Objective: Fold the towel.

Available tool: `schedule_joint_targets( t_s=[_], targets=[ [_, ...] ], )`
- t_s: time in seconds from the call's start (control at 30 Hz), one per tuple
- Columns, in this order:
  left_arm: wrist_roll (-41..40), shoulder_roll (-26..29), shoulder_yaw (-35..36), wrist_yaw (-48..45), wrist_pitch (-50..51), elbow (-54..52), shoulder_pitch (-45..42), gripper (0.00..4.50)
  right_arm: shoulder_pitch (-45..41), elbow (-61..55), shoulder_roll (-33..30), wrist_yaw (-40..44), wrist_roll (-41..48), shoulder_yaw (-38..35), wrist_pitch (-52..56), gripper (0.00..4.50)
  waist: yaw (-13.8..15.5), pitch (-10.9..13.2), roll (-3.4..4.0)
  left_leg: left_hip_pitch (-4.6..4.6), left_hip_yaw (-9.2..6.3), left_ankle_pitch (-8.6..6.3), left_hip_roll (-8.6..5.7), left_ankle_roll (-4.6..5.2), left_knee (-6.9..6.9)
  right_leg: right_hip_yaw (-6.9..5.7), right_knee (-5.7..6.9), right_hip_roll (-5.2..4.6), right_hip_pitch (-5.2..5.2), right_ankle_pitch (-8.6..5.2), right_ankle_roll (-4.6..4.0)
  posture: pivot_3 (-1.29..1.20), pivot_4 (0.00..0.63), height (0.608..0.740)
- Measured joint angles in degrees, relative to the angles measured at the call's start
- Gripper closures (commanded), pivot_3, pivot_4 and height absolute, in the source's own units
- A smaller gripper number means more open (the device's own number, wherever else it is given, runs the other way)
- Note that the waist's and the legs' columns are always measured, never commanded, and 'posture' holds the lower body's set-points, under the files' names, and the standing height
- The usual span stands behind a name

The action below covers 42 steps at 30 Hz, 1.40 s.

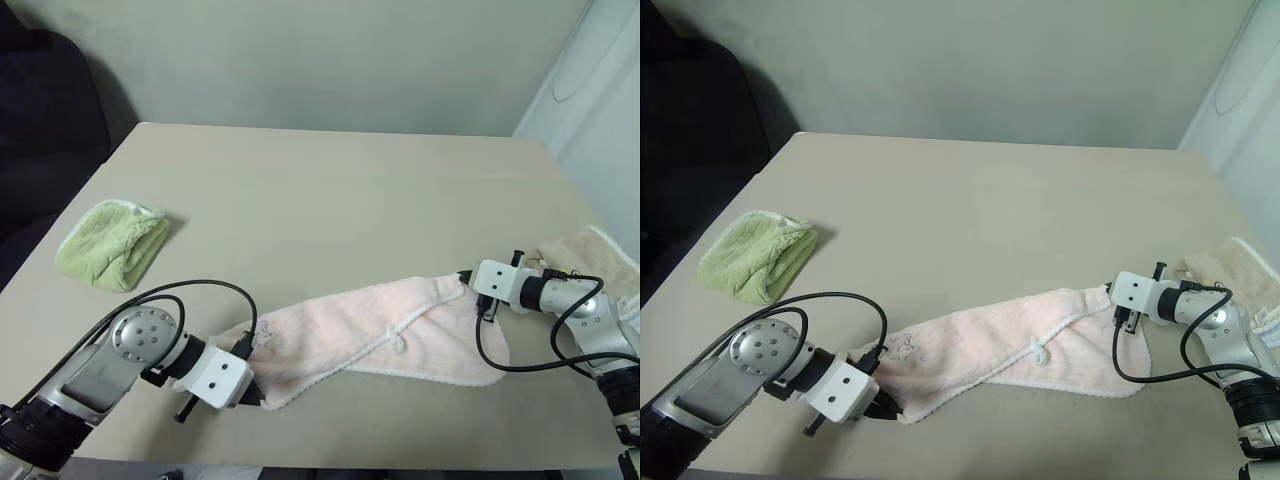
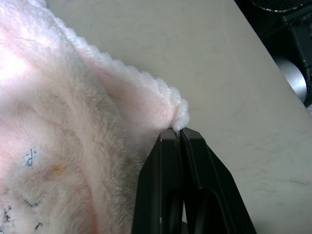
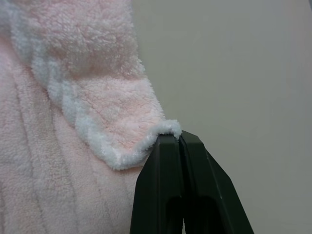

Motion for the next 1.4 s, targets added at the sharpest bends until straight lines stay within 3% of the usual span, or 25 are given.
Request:
schedule_joint_targets(
  t_s=[0.2,0.37,0.47,0.57,0.73,0.93,1.17,1.3,1.4],
  targets=[
    [-4.5,-1.7,0.9,0.8,5.9,-0.1,-0.3,4.49,0.0,-0.1,0.0,0.0,0.1,-0.1,0.1,4.50,0.0,0.0,-0.10,-0.04,0.02,0.00,0.00,0.00,0.03,0.00,0.01,0.00,-0.01,0.01,-0.01,0.00,0.150,0.740],
    [-26.2,-4.5,14.9,9.2,29.4,-1.6,-5.6,4.49,5.3,-4.8,-1.7,0.2,5.3,-6.4,3.2,4.50,0.2,0.1,-0.39,-0.20,0.09,0.07,0.08,-0.07,0.03,-0.11,0.04,0.02,-0.08,0.01,-0.01,0.00,0.150,0.740],
    [-32.0,-6.7,21.5,14.2,35.5,-0.8,-8.4,4.49,7.4,-7.3,-2.3,0.5,9.2,-10.4,6.1,4.50,0.0,0.2,-0.35,0.01,0.27,0.09,0.07,-0.04,0.03,0.00,0.02,0.02,0.10,0.00,0.01,0.00,0.150,0.740],
    [-34.6,-10.5,23.6,19.6,39.7,2.0,-11.6,4.49,7.6,-8.1,-2.8,0.7,11.5,-12.8,7.9,4.50,-0.2,0.2,-0.40,0.14,0.33,0.12,0.07,-0.02,0.09,0.04,0.01,0.02,0.17,-0.03,0.05,0.00,0.150,0.740],
    [-33.9,-17.4,24.2,25.8,40.3,7.8,-19.2,4.49,4.5,-5.9,-3.4,0.4,10.5,-12.7,7.6,4.50,-0.3,0.3,-0.46,0.12,0.34,0.40,0.06,0.13,0.12,0.04,0.02,0.02,0.19,-0.01,0.03,0.00,0.150,0.740],
    [-28.7,-24.8,24.4,33.7,34.8,22.3,-34.3,4.49,-7.3,2.4,-5.2,-1.6,7.9,-12.5,5.5,4.50,0.2,0.4,-0.52,0.12,0.32,0.88,0.05,0.89,0.17,0.02,-0.02,0.00,0.28,0.21,0.37,0.00,0.150,0.740],
    [-23.9,-25.5,27.8,36.7,24.2,39.2,-48.3,4.49,-18.5,7.7,-9.9,-2.5,7.6,-13.8,3.5,4.50,0.3,0.4,-0.54,0.10,0.26,0.88,0.07,0.86,0.02,-0.04,-0.24,0.02,0.28,0.42,0.78,0.00,0.150,0.740],
    [-24.0,-23.6,29.3,34.7,23.6,39.5,-47.4,4.49,-15.8,4.1,-11.3,-0.9,12.1,-17.8,5.8,4.50,0.3,0.4,-0.54,0.10,0.25,0.89,0.05,0.87,0.04,-0.04,-0.31,0.03,0.35,0.42,0.78,0.00,0.150,0.740],
    [-25.9,-21.9,30.5,32.3,26.2,34.3,-40.5,4.49,-6.9,-3.1,-11.5,2.1,16.9,-21.8,9.2,4.50,0.3,0.4,-0.58,0.11,0.25,0.89,0.06,0.84,0.08,-0.05,-0.31,0.06,0.42,0.34,0.73,0.00,0.150,0.740]
  ],
)
